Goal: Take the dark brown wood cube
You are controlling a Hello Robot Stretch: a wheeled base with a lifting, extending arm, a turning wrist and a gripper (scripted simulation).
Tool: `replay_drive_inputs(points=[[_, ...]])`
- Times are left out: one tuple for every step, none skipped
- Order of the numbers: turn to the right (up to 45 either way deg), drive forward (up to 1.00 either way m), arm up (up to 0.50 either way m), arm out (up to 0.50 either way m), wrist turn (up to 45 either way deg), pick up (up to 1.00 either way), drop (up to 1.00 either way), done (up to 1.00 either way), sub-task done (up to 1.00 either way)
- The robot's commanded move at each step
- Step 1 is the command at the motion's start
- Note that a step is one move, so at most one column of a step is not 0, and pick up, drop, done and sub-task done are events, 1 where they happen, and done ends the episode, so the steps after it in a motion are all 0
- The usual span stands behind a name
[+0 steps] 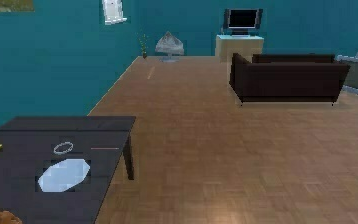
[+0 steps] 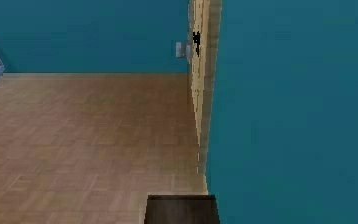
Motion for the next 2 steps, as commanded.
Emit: replay_drive_inputs(points=[[0.0,0.0,0.0,0.0,45.0,0.0,0.0,0.0,0.0],[0.0,0.0,0.0,0.0,45.0,0.0,0.0,0.0,0.0]])
